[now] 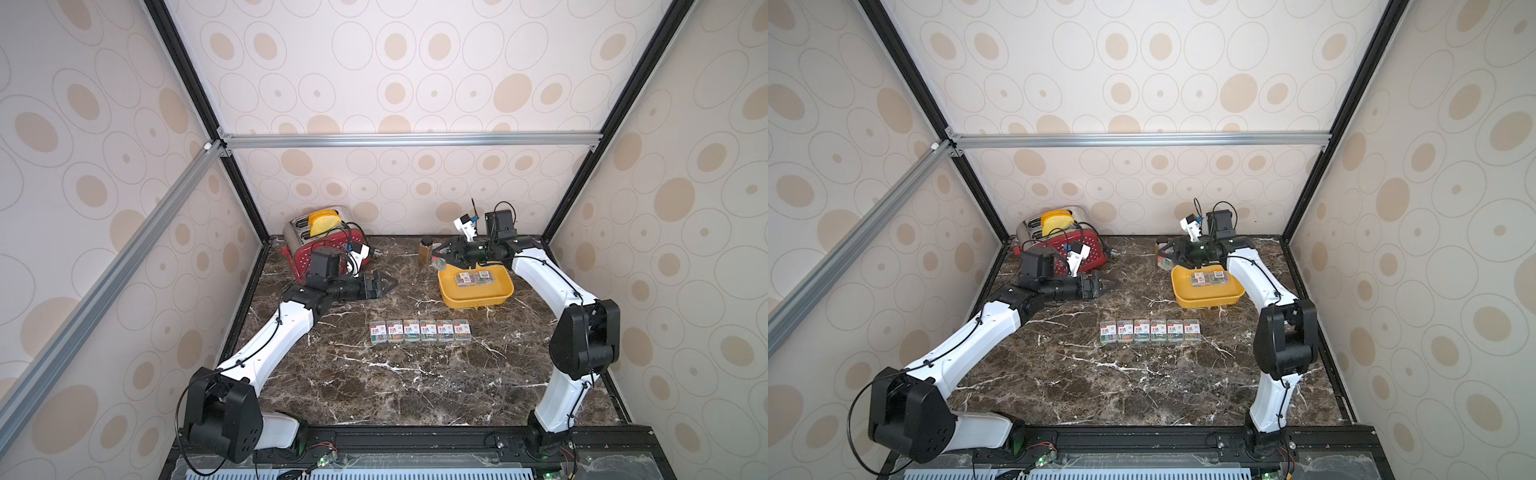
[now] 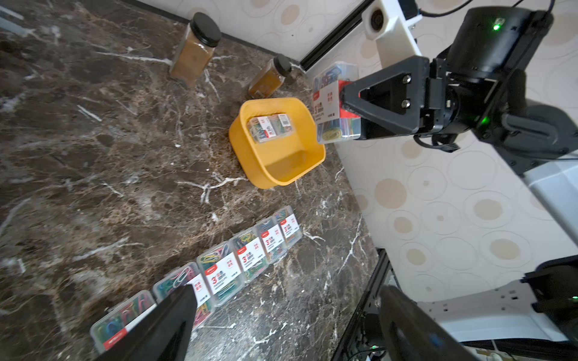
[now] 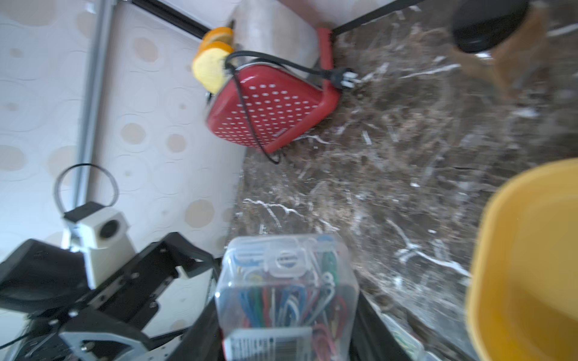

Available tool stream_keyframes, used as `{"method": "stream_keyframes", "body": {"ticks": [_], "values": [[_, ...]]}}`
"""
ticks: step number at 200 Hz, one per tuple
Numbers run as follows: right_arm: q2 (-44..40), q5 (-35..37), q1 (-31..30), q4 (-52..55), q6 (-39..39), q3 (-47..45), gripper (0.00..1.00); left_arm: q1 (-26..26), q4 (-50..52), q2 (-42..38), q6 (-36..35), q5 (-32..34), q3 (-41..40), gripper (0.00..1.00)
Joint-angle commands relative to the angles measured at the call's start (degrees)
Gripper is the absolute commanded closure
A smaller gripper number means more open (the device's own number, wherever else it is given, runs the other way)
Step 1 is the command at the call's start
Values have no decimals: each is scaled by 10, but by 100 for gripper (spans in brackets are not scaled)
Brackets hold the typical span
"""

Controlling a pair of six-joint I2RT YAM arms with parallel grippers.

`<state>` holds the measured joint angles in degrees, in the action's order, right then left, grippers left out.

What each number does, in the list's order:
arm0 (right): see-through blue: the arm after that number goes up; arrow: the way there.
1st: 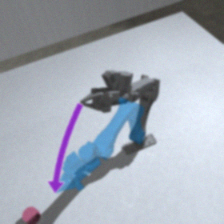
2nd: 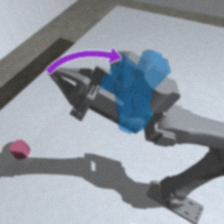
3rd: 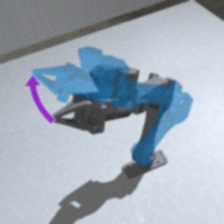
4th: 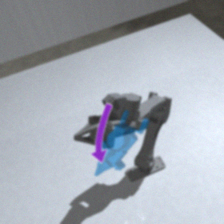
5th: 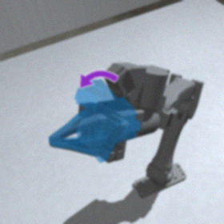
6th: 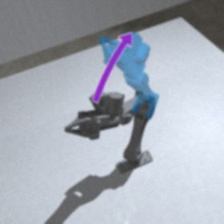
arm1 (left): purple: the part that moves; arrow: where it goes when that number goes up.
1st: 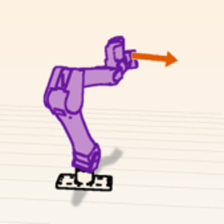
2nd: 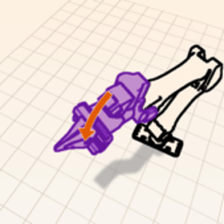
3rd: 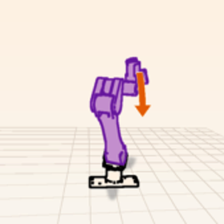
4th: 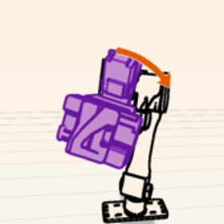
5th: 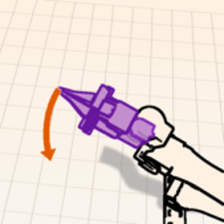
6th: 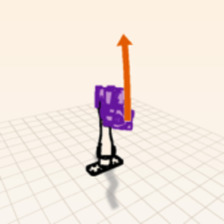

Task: Take the paper clips out of the storage box
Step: Pick up the boxed paper clips from the storage box.

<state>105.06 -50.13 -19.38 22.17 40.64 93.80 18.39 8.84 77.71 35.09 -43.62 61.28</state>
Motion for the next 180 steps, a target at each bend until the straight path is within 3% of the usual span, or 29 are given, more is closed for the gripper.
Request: {"method": "stream_keyframes", "body": {"ticks": [1, 81, 112, 180], "values": [[-30, -73, -24, -116, 95, 19, 59, 1, -109, -17, 93, -41, 2, 6], [-31, -102, -83, -267, 224, 18, 59, 22, -283, -11, 258, -39, -1, 5], [-34, -108, -95, -296, 250, 20, 59, 31, -329, -3, 290, -27, -1, 7], [-36, -119, -108, -335, 282, 11, 60, 35, -422, 40, 348, -15, 9, 22]]}}
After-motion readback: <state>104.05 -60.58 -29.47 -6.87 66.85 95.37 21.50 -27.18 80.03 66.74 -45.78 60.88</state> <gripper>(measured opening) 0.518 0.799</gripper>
